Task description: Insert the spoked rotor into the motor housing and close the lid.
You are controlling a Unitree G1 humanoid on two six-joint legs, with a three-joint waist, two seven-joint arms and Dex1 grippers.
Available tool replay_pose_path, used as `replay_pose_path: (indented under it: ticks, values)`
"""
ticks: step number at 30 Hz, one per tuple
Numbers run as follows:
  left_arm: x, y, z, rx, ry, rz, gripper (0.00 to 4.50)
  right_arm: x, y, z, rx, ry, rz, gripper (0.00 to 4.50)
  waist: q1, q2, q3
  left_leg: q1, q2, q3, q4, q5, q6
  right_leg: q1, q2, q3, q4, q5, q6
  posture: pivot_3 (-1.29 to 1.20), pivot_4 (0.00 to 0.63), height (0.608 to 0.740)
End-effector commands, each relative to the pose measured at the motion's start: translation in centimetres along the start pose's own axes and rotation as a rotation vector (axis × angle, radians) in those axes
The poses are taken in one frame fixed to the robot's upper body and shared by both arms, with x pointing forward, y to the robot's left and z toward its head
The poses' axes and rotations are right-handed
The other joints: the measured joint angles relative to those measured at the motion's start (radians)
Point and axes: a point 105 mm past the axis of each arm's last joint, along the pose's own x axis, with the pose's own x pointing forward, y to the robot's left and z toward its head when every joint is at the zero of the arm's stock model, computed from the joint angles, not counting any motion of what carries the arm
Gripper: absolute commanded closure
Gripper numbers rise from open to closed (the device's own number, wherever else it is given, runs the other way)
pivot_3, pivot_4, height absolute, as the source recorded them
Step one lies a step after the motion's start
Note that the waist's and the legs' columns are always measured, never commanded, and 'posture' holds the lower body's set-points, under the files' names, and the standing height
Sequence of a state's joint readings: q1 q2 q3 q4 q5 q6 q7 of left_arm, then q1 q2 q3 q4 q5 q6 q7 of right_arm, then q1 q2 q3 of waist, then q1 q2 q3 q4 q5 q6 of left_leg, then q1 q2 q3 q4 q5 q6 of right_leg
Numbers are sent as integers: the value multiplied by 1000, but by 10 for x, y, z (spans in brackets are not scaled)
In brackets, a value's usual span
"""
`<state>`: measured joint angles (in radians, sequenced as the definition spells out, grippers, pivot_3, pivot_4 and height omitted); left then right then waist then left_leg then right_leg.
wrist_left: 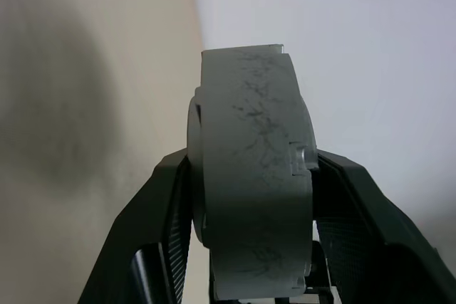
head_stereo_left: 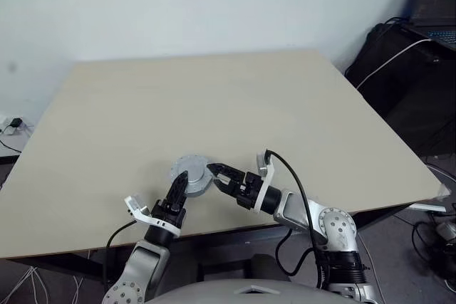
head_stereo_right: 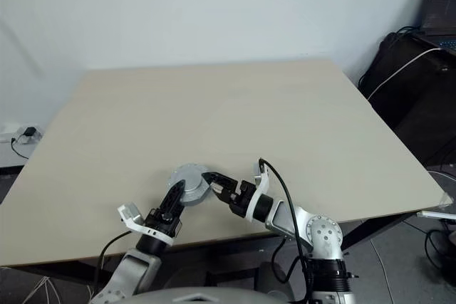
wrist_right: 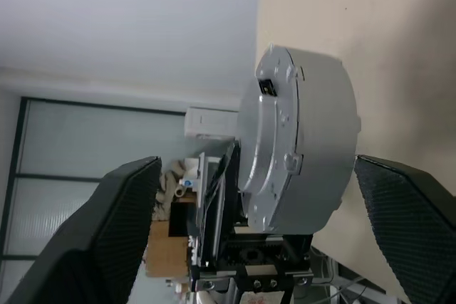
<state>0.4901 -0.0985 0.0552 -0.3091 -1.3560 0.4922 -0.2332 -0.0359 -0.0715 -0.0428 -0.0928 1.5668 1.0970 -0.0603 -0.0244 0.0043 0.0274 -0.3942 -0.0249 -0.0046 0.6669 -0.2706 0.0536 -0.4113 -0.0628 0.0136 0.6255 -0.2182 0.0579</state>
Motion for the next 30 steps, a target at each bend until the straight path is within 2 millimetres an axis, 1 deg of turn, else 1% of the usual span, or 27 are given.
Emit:
replay_pose_path:
  ticks: [1,5,6,7,8,9,10,11,13,15,17,20,25,30]
  values:
    - [14,-27,-14,-69,-6,-122,2367,2,17,3,-46,-2,61,0,0,0,0,0,0,0,0,0,0,0,0,0,0,0,0,0,0,740]
    - [14,-27,-14,-68,-7,-122,2385,2,16,3,-50,-4,56,0,0,0,0,0,0,0,0,0,0,0,0,0,0,0,0,0,0,740]
    - [20,-34,3,-28,-66,-128,2385,-6,-5,16,-321,-76,-130,0,0,0,0,0,0,0,0,0,0,0,0,0,0,0,0,0,0,740]
    - [24,-41,16,-3,-111,-132,2385,-14,-13,25,-566,-108,-225,0,3,2,1,0,0,0,1,0,0,0,0,0,0,0,0,0,0,740]
    - [30,-43,29,22,-155,-132,2386,-20,-14,28,-799,-114,-263,0,9,2,1,0,-1,0,2,0,1,-1,0,0,0,0,1,0,0,740]
    - [35,-44,37,32,-186,-130,2386,-22,-14,27,-944,-103,-265,0,13,1,1,0,-1,0,3,-1,1,-1,0,-1,-1,0,2,0,0,740]
    - [39,-41,43,35,-201,-125,2387,-23,-16,24,-1003,-98,-254,0,14,0,2,1,-2,0,4,-1,2,-1,0,-1,-1,0,2,0,0,740]
    - [44,-38,49,42,-211,-119,2387,-23,-17,21,-1033,-96,-239,0,15,-2,2,0,-1,0,5,-1,2,-1,0,-1,-1,0,2,0,0,740]
    - [54,-32,60,52,-233,-106,2391,-24,-19,19,-1029,-110,-220,0,13,-5,1,1,0,-1,6,1,-1,3,4,-1,2,2,1,0,0,740]
    - [61,-29,69,63,-254,-108,2392,-24,-20,19,-1036,-119,-215,0,13,-5,0,1,0,-1,7,2,-2,4,5,0,2,4,0,0,0,740]
    - [66,-28,75,68,-273,-112,2392,-24,-20,20,-1047,-127,-212,0,13,-6,0,1,0,0,8,2,-1,5,4,1,2,4,1,0,0,740]
    - [78,-20,86,75,-300,-88,2393,-25,-20,23,-1085,-143,-226,0,14,-10,2,0,0,0,12,0,1,4,4,2,1,5,2,0,0,740]
    - [100,-5,99,81,-336,-25,2401,-29,-24,26,-1198,-153,-249,0,23,-12,3,0,-1,-1,15,0,1,3,4,1,1,7,5,0,0,740]
    - [120,1,107,92,-346,18,2401,-33,-28,33,-1305,-219,-304,0,32,-14,2,0,-2,-1,16,0,2,4,3,2,0,9,4,0,0,740]
